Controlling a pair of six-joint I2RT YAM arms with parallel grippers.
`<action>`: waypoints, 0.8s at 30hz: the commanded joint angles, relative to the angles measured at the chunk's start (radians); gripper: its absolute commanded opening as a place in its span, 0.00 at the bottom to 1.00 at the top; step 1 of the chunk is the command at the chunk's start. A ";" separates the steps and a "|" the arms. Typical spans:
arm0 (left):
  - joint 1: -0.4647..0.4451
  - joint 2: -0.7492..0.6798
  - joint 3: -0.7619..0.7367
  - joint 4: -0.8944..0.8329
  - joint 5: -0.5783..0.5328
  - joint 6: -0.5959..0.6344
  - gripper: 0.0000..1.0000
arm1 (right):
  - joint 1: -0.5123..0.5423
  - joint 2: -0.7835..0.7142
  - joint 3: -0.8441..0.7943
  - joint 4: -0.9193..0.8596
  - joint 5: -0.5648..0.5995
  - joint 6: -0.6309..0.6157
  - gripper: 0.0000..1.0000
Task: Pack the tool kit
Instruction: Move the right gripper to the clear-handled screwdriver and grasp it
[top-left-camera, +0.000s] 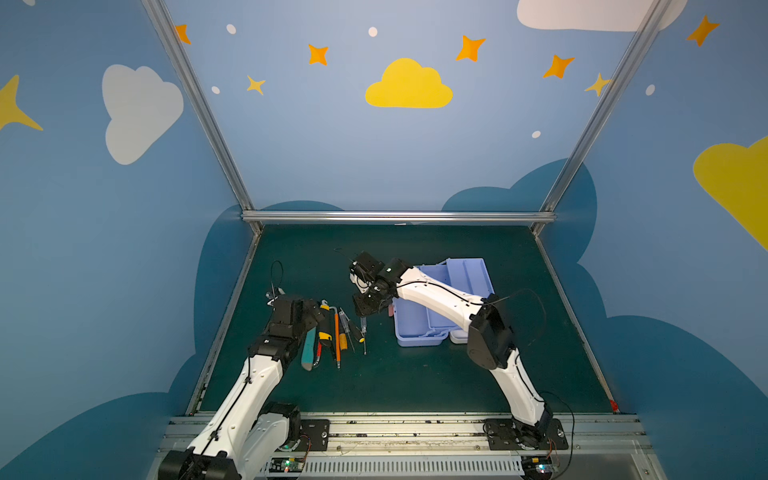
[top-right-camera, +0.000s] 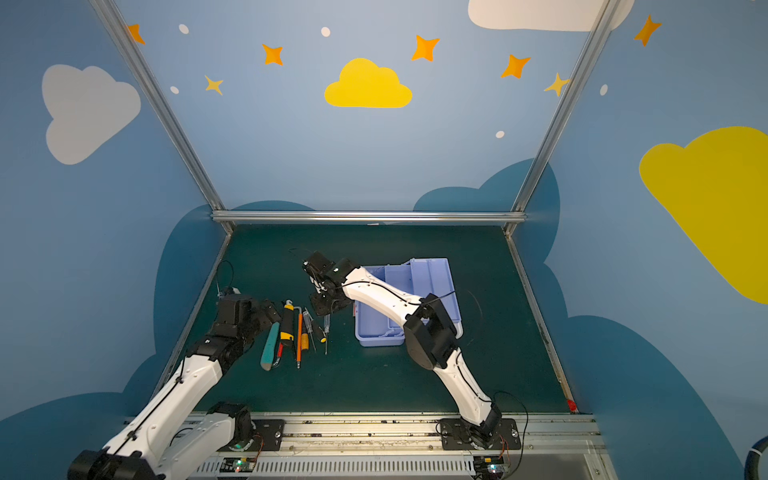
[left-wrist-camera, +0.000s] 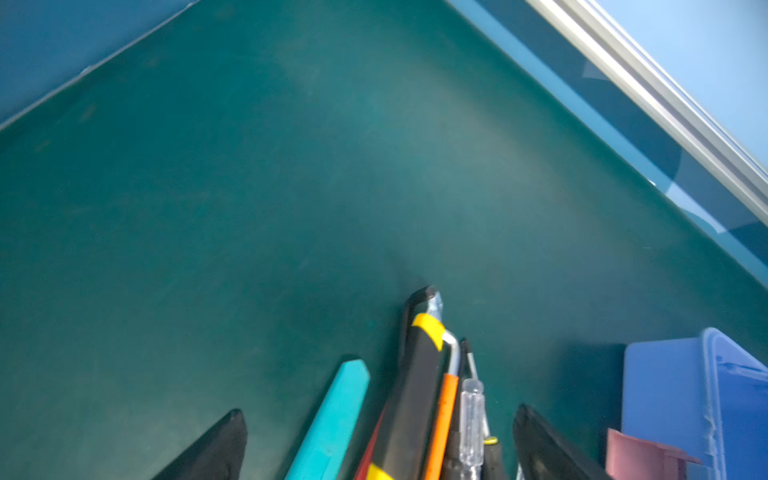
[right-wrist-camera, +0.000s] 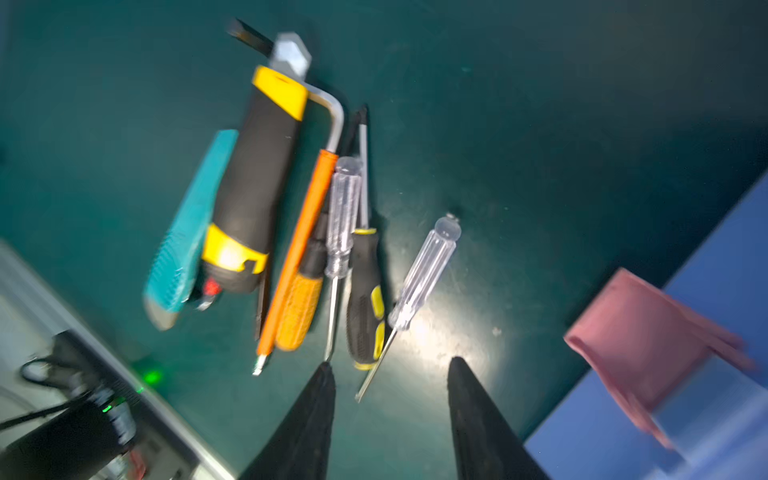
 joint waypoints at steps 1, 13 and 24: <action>0.021 -0.050 -0.036 -0.045 0.014 -0.048 1.00 | 0.014 0.056 0.087 -0.176 0.071 0.018 0.45; 0.047 -0.077 -0.107 -0.016 0.088 -0.024 1.00 | 0.016 0.133 0.087 -0.126 0.019 0.052 0.44; 0.053 -0.028 -0.120 0.025 0.164 -0.021 1.00 | 0.016 0.219 0.175 -0.132 0.062 0.046 0.44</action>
